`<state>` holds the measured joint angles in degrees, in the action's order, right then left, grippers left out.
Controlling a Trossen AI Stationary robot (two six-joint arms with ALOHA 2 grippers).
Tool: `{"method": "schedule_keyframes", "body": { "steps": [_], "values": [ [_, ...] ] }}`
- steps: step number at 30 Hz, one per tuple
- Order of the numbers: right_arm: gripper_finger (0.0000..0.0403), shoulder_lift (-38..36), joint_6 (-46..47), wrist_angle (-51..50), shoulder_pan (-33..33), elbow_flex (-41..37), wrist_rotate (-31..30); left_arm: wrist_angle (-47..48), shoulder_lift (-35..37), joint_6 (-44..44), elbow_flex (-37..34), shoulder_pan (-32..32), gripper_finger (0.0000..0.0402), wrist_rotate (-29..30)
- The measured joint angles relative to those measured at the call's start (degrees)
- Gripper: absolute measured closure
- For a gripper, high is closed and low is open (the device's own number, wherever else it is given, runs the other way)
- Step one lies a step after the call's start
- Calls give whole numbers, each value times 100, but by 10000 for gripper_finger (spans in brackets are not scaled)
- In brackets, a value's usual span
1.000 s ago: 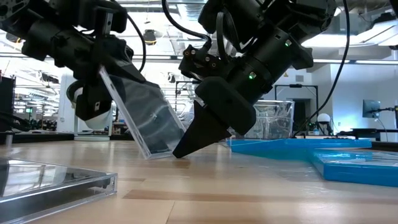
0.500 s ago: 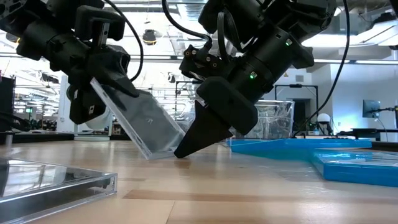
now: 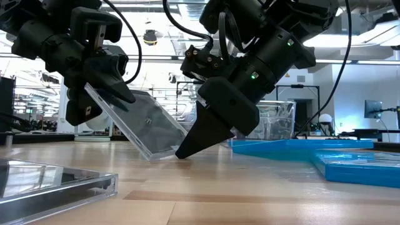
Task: Pick & place jewel cases by type
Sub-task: Put the top black CD case into the left transparent bin
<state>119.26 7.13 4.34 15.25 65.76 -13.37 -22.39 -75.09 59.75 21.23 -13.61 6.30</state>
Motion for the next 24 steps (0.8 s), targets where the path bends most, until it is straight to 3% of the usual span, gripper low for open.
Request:
{"method": "schedule_keyframes", "body": {
  "steps": [15, 24],
  "values": [
    [308, 0, -2, 0, 0, -2, 0, -4, 0, -200, 2, 0, 329, 321],
    [308, 4, -2, -2, 0, -4, 0, -38, 2, -223, 9, 2, 375, 365]
  ]
}}
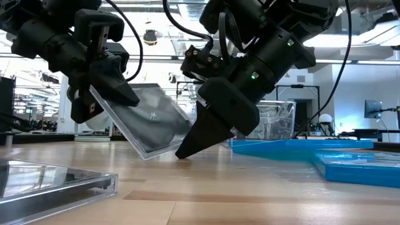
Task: Pick & place jewel cases by type
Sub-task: Put the top black CD case into the left transparent bin
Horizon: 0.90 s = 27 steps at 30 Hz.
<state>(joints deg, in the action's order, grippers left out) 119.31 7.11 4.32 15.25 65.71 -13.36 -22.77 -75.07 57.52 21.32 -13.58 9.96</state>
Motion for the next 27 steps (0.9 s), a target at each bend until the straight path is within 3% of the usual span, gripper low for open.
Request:
{"method": "schedule_keyframes", "body": {
  "steps": [27],
  "values": [
    [308, 4, -13, 5, 37, 0, -2, -70, 69, -320, 0, 0, 380, 193]
  ]
}}
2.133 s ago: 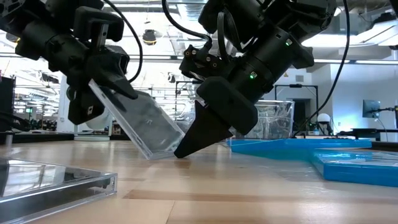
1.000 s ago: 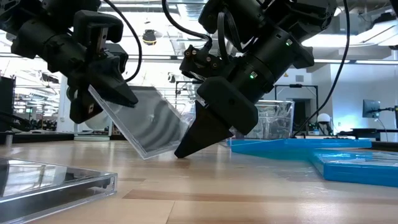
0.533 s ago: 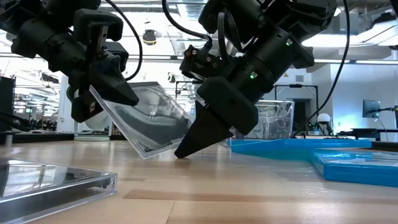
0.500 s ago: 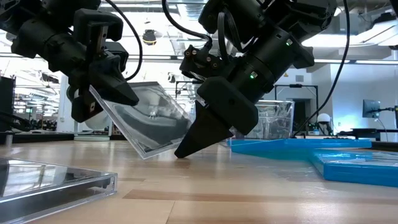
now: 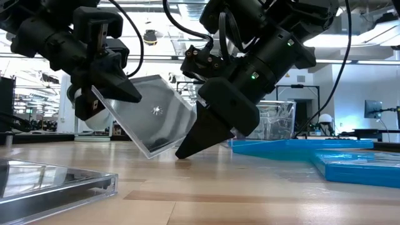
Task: Pick & place jewel cases by type
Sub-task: Put the top black CD case into the left transparent bin
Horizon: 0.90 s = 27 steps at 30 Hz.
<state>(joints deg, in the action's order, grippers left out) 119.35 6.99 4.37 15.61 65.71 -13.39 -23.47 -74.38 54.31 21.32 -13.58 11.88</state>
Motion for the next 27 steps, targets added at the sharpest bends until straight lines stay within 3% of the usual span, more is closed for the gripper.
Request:
{"method": "schedule_keyframes", "body": {
  "steps": [10, 20, 27],
  "values": [
    [308, 17, -448, 275, 153, -22, -62, 22, 360, -407, -11, 0, 381, 540],
    [308, 17, -450, 318, 162, -20, -24, -4, 508, -1219, -11, 173, 381, 1443],
    [308, 17, -451, 325, 164, -11, -20, -647, 508, -1891, -11, 715, 381, 1360]
  ]
}}
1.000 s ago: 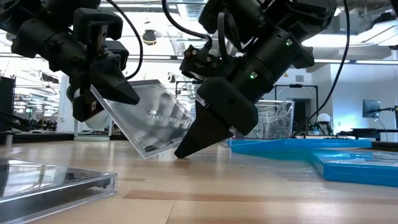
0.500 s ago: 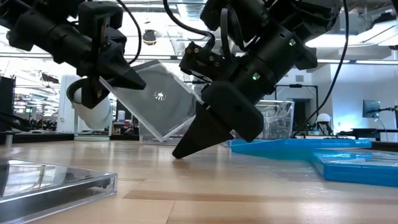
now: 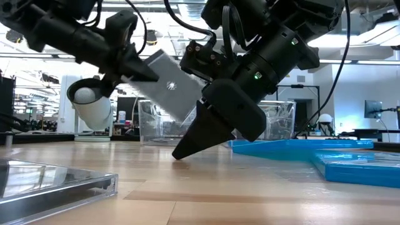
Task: Pick & place jewel cases by type
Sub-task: Put the top black CD case into the left transparent bin
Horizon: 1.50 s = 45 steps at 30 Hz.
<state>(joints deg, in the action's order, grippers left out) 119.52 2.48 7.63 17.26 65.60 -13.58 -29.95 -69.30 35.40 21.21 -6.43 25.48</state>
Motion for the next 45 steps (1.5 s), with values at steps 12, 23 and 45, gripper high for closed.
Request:
{"method": "schedule_keyframes", "body": {
  "steps": [12, 23, 45],
  "values": [
    [308, -4, -149, 10, -126, 4, 39, -796, 301, -573, 0, 1417, 381, -1255],
    [308, -11, -161, -9, -139, 7, 34, -367, 672, -46, 2, 3245, 381, -1568],
    [308, -24, -144, -153, -229, 15, 25, -308, -661, 597, 535, 3886, 381, -2875]
  ]
}}
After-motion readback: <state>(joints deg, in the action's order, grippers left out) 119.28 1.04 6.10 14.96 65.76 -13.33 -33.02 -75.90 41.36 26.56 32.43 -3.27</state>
